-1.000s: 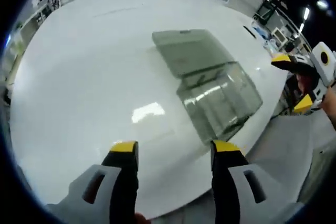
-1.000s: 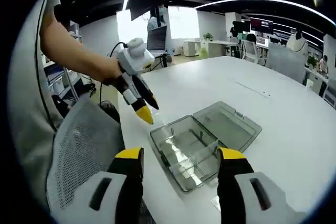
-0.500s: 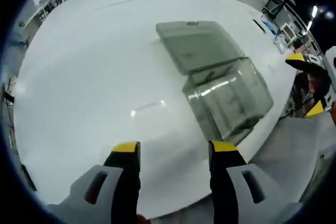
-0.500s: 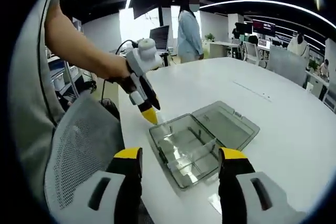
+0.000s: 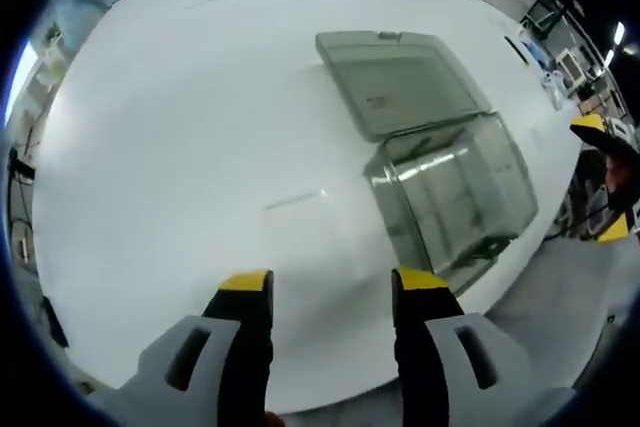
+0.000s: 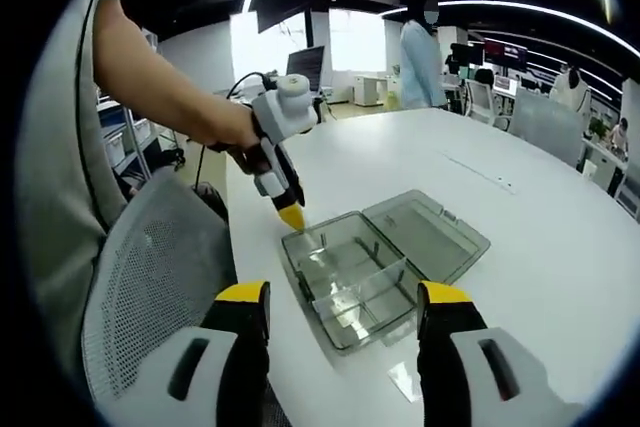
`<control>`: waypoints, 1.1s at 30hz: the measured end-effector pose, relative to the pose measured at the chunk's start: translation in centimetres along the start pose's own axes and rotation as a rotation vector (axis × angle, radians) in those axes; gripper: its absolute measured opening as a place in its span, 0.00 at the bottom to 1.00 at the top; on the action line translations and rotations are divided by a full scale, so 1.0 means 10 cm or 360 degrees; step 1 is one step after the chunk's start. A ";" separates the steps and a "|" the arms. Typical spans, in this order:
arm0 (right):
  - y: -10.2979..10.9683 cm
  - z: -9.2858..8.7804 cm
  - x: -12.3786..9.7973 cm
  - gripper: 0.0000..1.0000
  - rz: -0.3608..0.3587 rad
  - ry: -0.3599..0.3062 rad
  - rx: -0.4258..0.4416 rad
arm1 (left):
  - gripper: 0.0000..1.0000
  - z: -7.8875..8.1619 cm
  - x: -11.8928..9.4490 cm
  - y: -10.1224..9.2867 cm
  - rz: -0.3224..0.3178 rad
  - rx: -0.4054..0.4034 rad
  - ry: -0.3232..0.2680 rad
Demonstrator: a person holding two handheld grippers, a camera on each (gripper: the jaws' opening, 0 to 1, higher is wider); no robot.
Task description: Insert the divider into the dual guide fixture by aligning both edges with the guide slots and pushing it downward to the bottom, including one-sided entry, uneven engagement, binding, and posture correction.
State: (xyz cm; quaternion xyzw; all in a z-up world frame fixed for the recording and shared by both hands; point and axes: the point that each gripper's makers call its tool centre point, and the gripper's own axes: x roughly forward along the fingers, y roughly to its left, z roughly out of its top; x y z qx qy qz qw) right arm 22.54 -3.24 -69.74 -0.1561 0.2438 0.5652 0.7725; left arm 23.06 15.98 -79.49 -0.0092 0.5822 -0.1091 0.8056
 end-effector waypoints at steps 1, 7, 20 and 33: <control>0.00 0.00 0.00 0.57 0.0002 0.0002 -0.0004 | 0.45 0.00 0.00 0.00 0.0003 -0.0008 0.0004; 0.02 0.00 0.03 0.58 0.0018 0.0016 -0.0056 | 0.45 -0.01 0.02 0.02 0.0029 -0.0043 0.0037; 0.03 -0.01 0.04 0.58 0.0022 0.0021 -0.0062 | 0.42 -0.02 0.07 0.06 0.0084 -0.0102 0.0089; 0.01 -0.04 0.03 0.58 0.0020 0.0024 -0.0048 | 0.41 -0.05 0.17 0.09 0.0130 -0.0135 0.0136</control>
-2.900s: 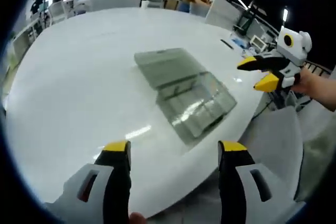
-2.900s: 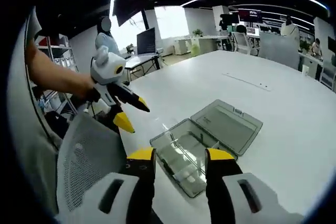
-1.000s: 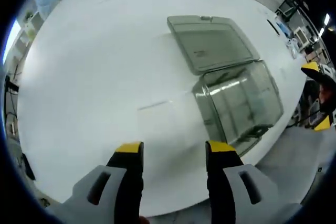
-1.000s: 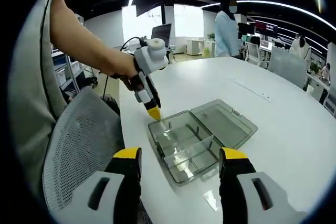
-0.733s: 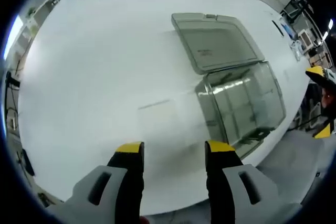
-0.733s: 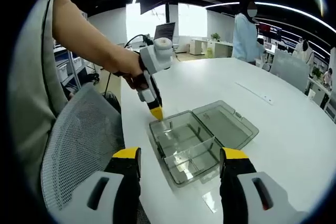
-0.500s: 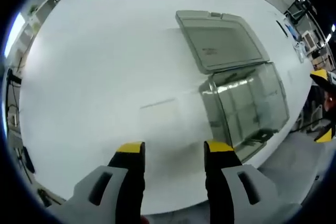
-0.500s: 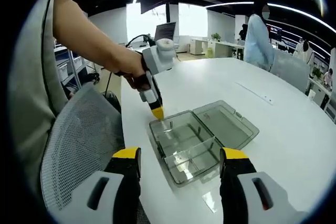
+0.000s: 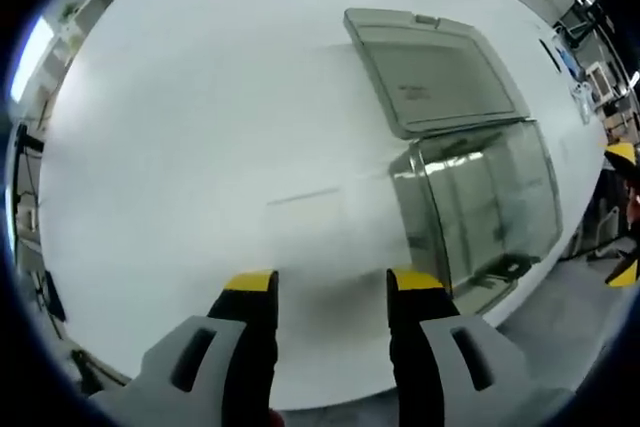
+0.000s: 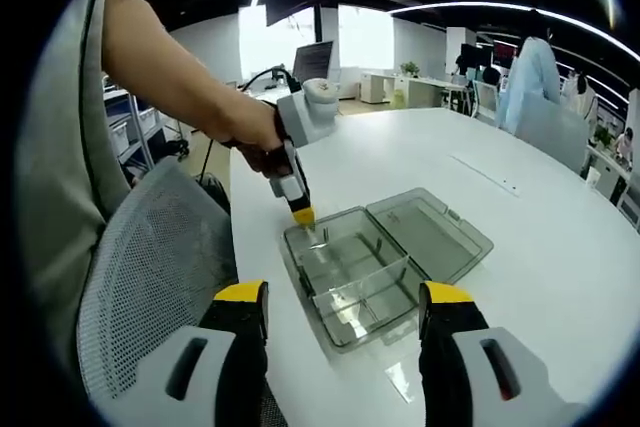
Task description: Insert the divider into the dual guide fixture by aligning both edges with the guide slots and pushing it downward to the bottom, including one-sided entry, uneven engagement, binding, and posture correction.
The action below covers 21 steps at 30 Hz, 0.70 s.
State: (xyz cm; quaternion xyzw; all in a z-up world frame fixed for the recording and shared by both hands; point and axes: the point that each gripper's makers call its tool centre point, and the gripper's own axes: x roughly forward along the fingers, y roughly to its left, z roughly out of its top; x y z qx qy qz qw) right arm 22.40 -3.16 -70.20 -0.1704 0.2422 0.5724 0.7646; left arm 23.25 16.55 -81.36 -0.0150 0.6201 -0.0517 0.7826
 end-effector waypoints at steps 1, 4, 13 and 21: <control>0.00 0.00 0.00 0.58 0.0000 0.0000 -0.0002 | 0.41 -0.01 0.01 0.00 0.0003 -0.0003 0.0004; 0.00 -0.01 -0.01 0.58 -0.0002 0.0000 -0.0001 | 0.40 0.00 0.00 0.00 0.0016 -0.0004 0.0001; -0.01 -0.02 -0.01 0.58 -0.0002 0.0003 -0.0002 | 0.36 0.01 0.01 0.05 0.0048 0.0006 -0.0002; 0.00 -0.02 -0.02 0.58 -0.0001 0.0001 -0.0001 | 0.34 0.02 0.02 0.07 0.0087 0.0017 -0.0009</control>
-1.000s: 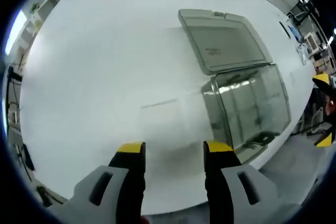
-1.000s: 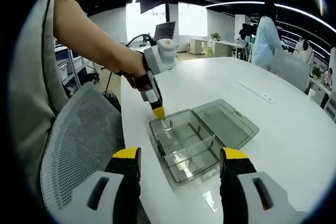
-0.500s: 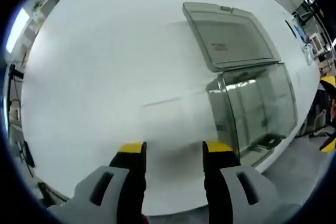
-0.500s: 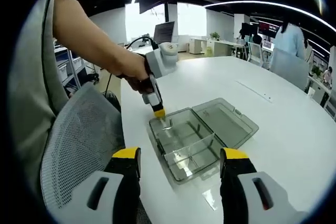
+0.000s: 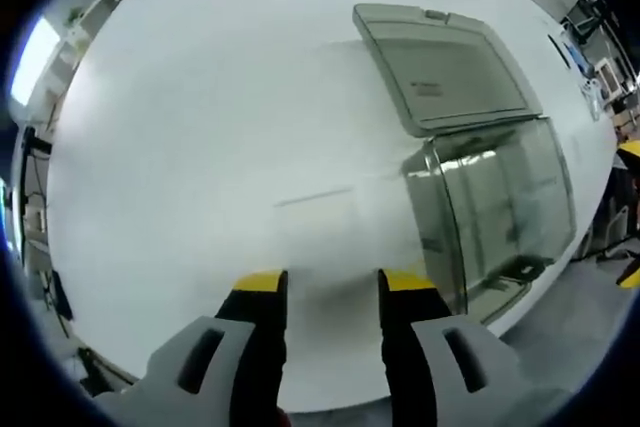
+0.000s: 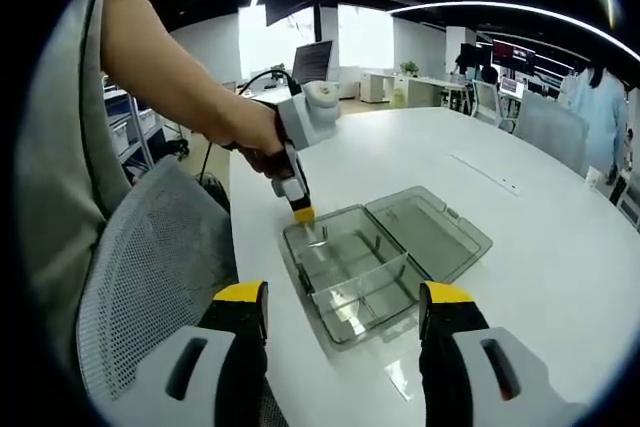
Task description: Insert the divider into the dual guide fixture by aligning both edges with the guide slots and pushing it downward to the bottom, including one-sided entry, uneven engagement, binding, and posture correction.
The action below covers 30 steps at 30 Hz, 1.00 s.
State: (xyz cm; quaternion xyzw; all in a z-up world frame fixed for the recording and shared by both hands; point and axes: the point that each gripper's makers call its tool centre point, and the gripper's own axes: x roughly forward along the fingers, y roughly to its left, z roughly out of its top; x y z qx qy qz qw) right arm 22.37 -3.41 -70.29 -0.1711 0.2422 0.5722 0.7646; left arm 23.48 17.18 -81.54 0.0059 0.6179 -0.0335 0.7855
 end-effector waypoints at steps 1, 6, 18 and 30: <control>0.00 0.00 0.00 0.58 -0.0001 0.0002 -0.0003 | 0.35 0.00 0.00 -0.01 0.0005 -0.0003 -0.0001; -0.01 -0.01 -0.02 0.58 -0.0005 0.0003 -0.0001 | 0.33 -0.01 0.01 0.01 0.0054 0.0013 -0.0010; -0.01 -0.02 -0.04 0.58 -0.0003 0.0004 -0.0001 | 0.33 0.00 0.01 0.01 0.0096 -0.0002 -0.0015; -0.02 -0.03 -0.07 0.58 0.0001 0.0016 -0.0013 | 0.31 -0.01 0.00 0.02 0.0079 0.0032 -0.0014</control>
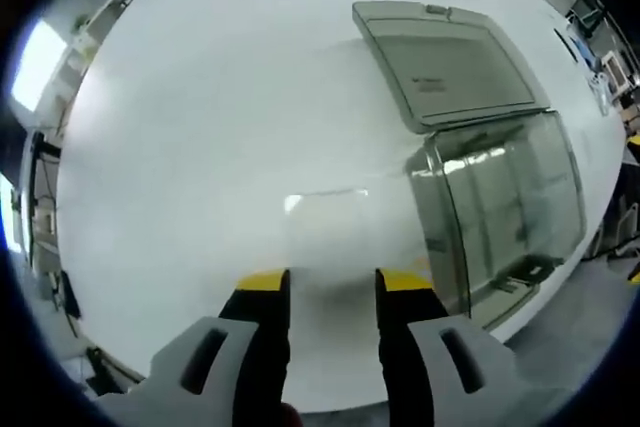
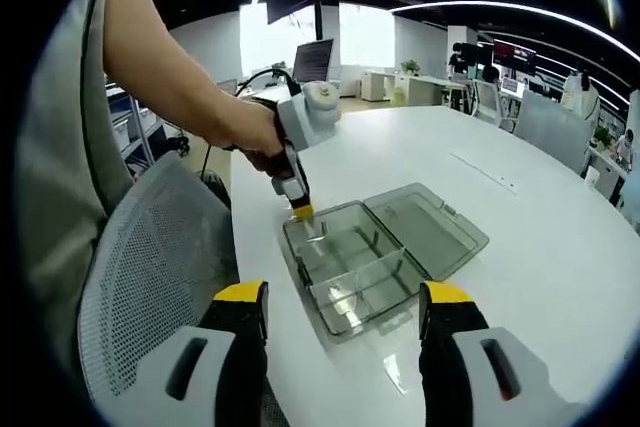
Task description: Insert the divider into the dual guide fixture by aligning both edges with the guide slots and pushing it downward to the bottom, including one-sided entry, uneven engagement, binding, and posture correction.
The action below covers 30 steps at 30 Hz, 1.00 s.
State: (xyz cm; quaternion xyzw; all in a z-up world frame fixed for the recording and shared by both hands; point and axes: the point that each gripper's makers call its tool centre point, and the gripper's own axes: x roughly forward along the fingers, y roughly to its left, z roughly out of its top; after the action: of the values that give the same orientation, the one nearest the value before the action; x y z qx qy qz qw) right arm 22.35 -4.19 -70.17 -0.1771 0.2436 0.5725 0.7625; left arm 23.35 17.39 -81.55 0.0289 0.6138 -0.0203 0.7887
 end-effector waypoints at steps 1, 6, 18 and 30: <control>-0.01 -0.01 0.00 0.58 -0.0001 0.0003 0.0000 | 0.31 0.00 0.00 0.00 -0.0004 0.0012 0.0001; -0.02 -0.02 -0.01 0.58 -0.0003 0.0006 0.0002 | 0.31 0.00 -0.01 0.00 -0.0027 0.0013 -0.0007; 0.00 -0.02 0.00 0.58 -0.0001 0.0007 0.0009 | 0.30 0.01 -0.02 0.04 -0.0062 0.0019 -0.0023; -0.01 -0.01 -0.01 0.58 -0.0009 0.0000 0.0011 | 0.29 0.04 -0.09 0.03 -0.0129 -0.0008 -0.0067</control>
State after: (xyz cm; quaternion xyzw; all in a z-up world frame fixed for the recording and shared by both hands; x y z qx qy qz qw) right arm 22.42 -4.34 -70.21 -0.1752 0.2450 0.5697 0.7647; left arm 23.52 17.65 -80.56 0.0015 0.5979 -0.0513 0.7999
